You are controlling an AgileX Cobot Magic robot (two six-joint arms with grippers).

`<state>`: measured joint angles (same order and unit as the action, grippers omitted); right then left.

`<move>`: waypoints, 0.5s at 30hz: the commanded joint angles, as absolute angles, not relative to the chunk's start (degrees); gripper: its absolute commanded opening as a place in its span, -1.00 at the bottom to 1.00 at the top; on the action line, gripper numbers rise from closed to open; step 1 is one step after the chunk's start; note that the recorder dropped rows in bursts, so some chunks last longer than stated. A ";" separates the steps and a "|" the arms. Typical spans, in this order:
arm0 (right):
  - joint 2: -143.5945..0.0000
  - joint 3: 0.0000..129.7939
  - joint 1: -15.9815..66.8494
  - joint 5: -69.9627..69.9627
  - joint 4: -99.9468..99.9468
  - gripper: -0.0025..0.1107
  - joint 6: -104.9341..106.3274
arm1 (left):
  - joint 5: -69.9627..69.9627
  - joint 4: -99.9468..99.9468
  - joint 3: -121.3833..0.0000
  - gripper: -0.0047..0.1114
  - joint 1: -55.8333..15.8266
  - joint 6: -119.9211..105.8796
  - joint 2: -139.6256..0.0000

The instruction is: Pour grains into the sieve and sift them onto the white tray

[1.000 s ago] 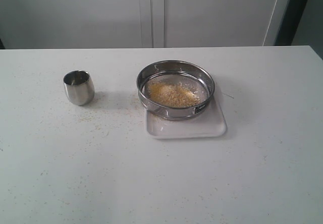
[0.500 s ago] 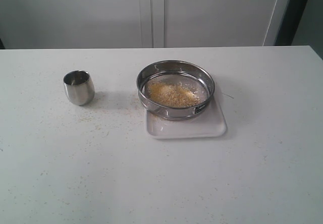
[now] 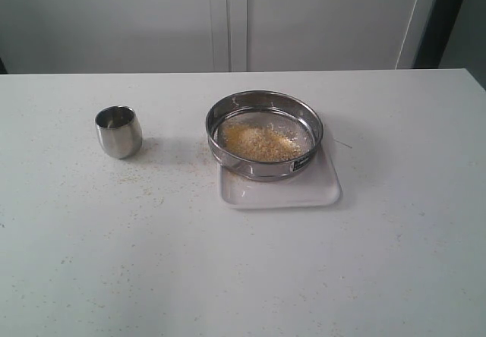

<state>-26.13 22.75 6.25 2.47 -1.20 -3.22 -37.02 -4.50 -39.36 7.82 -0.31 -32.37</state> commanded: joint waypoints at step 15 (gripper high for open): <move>-56.20 40.69 5.63 -11.17 -1.46 -0.96 -2.52 | -37.34 -4.35 -39.17 -0.92 7.83 -0.48 -32.04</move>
<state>-53.04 38.20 6.25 -8.49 -1.20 -3.22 -37.02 -4.50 -39.36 7.82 -0.31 -32.37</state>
